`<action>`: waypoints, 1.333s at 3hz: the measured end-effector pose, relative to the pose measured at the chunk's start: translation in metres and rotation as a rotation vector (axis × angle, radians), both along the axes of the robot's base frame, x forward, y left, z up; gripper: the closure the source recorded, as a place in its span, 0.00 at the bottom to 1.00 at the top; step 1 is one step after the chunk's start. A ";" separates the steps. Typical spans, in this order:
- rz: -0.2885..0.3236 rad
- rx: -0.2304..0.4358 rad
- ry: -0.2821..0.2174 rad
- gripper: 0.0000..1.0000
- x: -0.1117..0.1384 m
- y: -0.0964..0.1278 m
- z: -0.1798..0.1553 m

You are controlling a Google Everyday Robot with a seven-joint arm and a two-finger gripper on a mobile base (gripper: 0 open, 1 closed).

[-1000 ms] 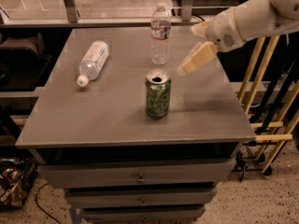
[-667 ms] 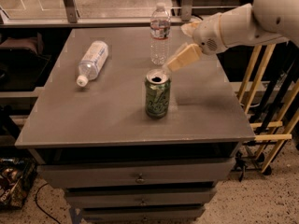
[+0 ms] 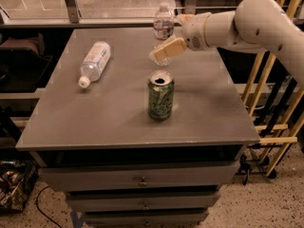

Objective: Knock water bottle over

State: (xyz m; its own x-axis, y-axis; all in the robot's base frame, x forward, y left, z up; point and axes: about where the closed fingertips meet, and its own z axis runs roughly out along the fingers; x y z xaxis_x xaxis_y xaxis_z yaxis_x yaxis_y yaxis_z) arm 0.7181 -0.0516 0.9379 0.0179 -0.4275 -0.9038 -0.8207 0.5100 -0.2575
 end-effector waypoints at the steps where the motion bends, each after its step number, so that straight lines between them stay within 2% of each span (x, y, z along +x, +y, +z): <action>1: -0.050 0.029 -0.024 0.00 0.024 -0.003 -0.002; 2: -0.077 0.072 -0.018 0.00 0.039 -0.002 -0.007; 3: -0.088 0.112 -0.009 0.18 0.045 -0.002 -0.009; 4: -0.090 0.148 -0.001 0.42 0.046 -0.002 -0.009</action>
Offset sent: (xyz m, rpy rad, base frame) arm 0.0562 -0.0087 -0.0101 0.1222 -0.0145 -0.1164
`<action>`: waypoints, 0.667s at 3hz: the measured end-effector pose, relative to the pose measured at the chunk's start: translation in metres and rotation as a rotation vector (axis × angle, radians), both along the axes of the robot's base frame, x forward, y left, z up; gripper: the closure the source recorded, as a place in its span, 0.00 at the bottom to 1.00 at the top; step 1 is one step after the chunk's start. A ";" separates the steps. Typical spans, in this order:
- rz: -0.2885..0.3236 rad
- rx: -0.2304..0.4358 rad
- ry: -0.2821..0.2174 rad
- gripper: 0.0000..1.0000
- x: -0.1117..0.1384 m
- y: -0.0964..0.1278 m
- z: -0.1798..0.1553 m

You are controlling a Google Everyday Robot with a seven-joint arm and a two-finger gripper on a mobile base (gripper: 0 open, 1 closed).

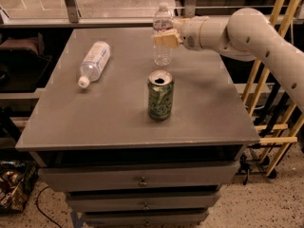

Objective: Knock water bottle over

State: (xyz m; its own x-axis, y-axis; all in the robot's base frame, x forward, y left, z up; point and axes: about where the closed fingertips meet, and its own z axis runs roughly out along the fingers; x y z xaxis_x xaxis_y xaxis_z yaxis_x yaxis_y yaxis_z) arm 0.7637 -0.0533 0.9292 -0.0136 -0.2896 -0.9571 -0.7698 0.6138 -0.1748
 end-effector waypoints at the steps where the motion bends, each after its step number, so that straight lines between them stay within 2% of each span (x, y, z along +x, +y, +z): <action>1: 0.007 0.010 0.009 0.65 -0.003 0.003 0.000; 2: 0.037 0.005 -0.004 0.88 -0.009 -0.004 0.005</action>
Offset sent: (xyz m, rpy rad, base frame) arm -0.0190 -0.0194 0.0137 -0.0085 -0.0253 0.0745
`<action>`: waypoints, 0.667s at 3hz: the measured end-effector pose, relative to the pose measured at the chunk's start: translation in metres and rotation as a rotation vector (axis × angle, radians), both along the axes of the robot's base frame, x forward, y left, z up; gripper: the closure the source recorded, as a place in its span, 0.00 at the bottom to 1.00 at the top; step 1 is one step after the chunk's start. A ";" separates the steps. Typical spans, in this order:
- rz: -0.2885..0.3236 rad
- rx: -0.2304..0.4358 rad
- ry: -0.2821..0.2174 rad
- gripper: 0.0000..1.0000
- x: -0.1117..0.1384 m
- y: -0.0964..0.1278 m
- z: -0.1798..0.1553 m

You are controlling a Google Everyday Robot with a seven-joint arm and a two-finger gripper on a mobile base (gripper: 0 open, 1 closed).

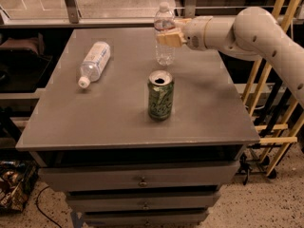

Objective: Knock water bottle over

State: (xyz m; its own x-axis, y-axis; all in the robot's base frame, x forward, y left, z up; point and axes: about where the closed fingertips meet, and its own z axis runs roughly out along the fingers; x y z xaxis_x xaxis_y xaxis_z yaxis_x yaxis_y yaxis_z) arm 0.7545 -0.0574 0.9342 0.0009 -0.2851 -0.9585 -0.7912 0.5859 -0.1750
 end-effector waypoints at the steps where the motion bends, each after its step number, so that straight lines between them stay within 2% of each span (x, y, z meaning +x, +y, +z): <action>1: 0.054 -0.080 -0.037 1.00 -0.006 -0.014 0.022; 2: 0.102 -0.210 -0.043 1.00 -0.017 -0.026 0.052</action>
Offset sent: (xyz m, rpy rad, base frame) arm -0.0536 -0.0607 0.0751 -0.4958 0.0676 0.2297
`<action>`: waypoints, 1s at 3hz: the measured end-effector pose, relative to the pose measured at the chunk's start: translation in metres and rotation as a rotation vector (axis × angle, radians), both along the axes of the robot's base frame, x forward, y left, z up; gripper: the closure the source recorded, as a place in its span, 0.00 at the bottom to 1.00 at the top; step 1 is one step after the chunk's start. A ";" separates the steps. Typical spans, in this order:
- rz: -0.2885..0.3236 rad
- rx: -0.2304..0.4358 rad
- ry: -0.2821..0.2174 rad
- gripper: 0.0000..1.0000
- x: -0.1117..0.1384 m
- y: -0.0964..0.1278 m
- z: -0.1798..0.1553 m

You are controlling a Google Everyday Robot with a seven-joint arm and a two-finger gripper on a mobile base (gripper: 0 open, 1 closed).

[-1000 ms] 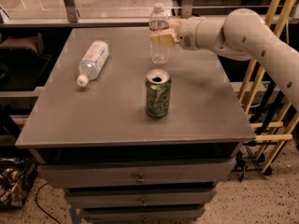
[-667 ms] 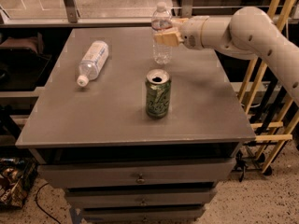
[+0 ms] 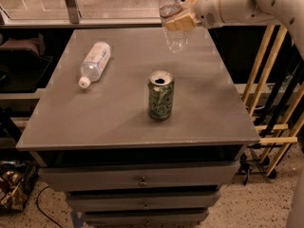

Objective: Knock water bottle over

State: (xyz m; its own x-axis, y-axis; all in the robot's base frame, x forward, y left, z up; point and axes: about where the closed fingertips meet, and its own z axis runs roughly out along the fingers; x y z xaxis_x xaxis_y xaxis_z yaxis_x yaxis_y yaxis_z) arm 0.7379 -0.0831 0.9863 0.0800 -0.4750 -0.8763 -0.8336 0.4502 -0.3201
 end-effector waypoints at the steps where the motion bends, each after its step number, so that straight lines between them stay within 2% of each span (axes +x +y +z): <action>1: 0.012 -0.207 0.055 1.00 -0.017 -0.011 0.007; 2: 0.029 -0.448 0.136 1.00 -0.038 -0.018 -0.003; 3: 0.105 -0.775 0.249 1.00 -0.065 -0.018 -0.034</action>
Offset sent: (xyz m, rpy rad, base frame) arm -0.0744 -0.0429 -0.0066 -0.8116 0.2731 0.0697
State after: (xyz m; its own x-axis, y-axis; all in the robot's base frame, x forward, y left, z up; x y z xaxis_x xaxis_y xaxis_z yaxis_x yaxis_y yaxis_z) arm 0.6732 -0.1006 0.9524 0.0042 -0.9539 -0.3002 -0.9466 0.0930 -0.3087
